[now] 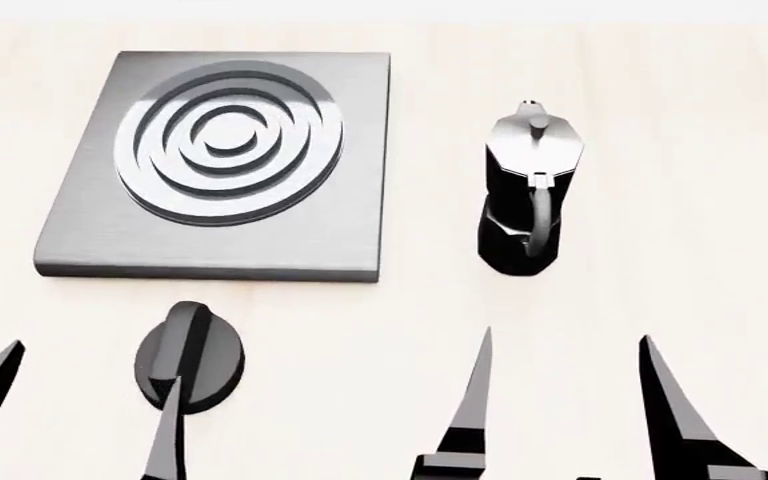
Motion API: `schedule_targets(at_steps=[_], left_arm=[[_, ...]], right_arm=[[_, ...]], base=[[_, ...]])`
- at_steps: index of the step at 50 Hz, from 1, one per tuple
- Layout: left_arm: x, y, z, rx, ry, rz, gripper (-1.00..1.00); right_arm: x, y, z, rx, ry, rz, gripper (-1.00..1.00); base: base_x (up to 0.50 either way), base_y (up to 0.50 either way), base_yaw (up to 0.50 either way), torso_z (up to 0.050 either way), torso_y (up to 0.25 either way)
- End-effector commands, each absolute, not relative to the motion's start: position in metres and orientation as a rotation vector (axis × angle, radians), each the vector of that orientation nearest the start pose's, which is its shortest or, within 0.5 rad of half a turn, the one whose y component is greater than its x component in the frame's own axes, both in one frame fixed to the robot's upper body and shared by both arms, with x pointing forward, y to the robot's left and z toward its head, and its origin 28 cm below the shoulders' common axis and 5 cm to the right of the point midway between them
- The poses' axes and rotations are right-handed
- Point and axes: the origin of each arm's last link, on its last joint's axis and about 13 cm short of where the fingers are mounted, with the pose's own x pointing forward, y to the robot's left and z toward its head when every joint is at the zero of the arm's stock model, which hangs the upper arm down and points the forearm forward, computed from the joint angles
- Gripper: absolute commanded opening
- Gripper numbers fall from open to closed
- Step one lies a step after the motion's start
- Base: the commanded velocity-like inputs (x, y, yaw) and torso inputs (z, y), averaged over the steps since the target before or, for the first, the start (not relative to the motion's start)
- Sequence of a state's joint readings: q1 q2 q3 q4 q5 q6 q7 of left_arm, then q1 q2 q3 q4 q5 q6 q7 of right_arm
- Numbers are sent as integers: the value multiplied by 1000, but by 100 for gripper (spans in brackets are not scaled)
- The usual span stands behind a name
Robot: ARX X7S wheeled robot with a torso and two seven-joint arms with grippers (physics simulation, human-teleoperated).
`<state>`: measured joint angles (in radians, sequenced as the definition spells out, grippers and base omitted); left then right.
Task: Turn on the stove.
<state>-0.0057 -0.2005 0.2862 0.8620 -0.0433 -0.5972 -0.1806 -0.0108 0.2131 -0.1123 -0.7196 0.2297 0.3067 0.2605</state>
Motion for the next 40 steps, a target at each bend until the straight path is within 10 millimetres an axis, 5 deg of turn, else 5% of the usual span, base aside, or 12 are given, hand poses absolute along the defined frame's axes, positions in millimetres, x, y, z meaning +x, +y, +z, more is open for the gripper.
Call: schedule_targets(at_steps=[1,22,40], left_arm=[[186,177,140,52,-196,-229,100],[239,176,128,12,-9,-149,100],[254,174,125,43,25,-120,100]], right_arm=[[182,-99,139,57,-367,-11,100],[182,-100,136,67,-359,-9,100],[183,-98,136,69,-358,-4,100]], base=[[0,0,0,0,0],[0,0,0,0,0],[0,0,0,0,0]])
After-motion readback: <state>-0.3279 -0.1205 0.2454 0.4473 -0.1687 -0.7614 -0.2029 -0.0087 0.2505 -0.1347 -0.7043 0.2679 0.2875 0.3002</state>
